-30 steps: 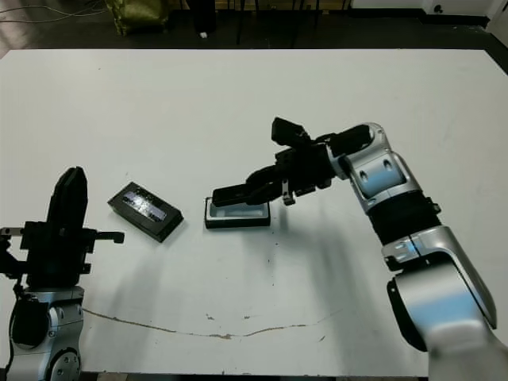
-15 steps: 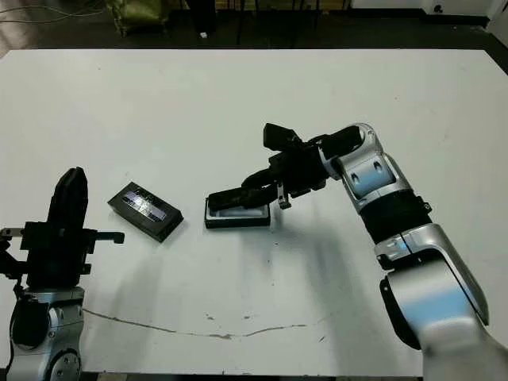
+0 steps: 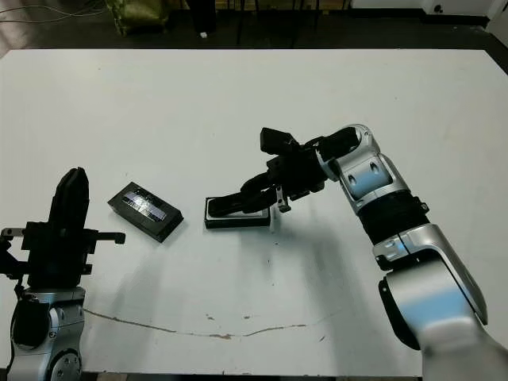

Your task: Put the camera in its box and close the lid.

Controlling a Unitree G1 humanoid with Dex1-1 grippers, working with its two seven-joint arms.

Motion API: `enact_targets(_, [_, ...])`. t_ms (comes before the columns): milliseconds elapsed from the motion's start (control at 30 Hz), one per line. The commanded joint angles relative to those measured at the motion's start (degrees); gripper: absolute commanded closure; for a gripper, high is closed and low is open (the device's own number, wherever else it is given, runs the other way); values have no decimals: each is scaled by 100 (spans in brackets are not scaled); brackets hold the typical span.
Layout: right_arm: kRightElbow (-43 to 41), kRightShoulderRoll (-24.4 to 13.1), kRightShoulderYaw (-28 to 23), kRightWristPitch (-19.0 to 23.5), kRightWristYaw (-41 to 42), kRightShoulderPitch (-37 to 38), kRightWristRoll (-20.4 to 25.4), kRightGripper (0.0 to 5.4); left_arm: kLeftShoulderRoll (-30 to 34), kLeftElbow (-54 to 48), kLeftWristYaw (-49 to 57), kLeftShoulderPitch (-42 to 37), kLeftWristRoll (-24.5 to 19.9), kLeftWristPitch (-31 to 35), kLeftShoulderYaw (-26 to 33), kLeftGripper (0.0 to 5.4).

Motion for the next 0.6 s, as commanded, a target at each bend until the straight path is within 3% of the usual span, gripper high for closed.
enact_targets(33, [28, -75, 48, 11, 8, 91, -102, 515, 29, 100, -52, 84, -32, 25, 34, 540])
enact_targets(600, [-22, 223, 196, 115, -309, 313, -273, 515, -7, 121, -28, 98, 20, -31, 17, 540])
